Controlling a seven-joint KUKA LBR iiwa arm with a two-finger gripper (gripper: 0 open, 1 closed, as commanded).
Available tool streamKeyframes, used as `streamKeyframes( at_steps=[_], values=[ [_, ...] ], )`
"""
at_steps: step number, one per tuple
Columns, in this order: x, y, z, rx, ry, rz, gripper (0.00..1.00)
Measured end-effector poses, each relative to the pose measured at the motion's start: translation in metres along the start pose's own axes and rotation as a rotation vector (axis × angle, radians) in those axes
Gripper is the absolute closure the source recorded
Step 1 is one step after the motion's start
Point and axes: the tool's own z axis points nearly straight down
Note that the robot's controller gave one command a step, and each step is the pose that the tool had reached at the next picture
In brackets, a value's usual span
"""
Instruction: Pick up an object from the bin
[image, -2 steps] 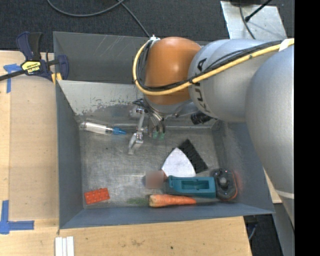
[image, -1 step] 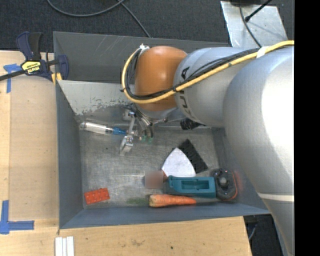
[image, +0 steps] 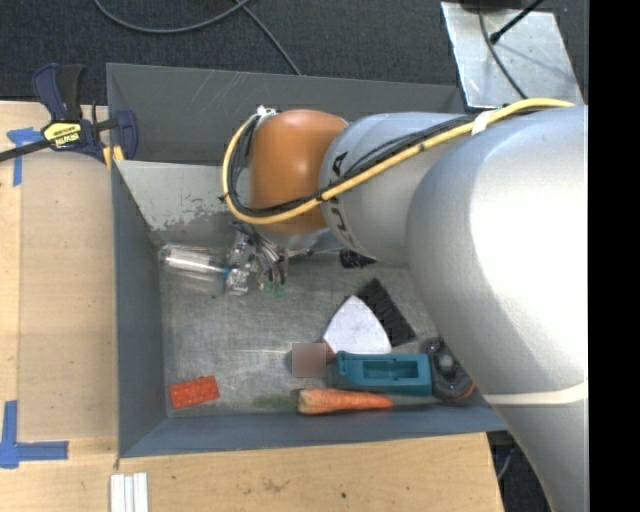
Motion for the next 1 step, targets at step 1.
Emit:
streamKeyframes(
  at_steps=[1],
  values=[
    [0.0000, 0.0000, 0.0000, 0.000, 0.000, 0.000, 1.00]
  ],
)
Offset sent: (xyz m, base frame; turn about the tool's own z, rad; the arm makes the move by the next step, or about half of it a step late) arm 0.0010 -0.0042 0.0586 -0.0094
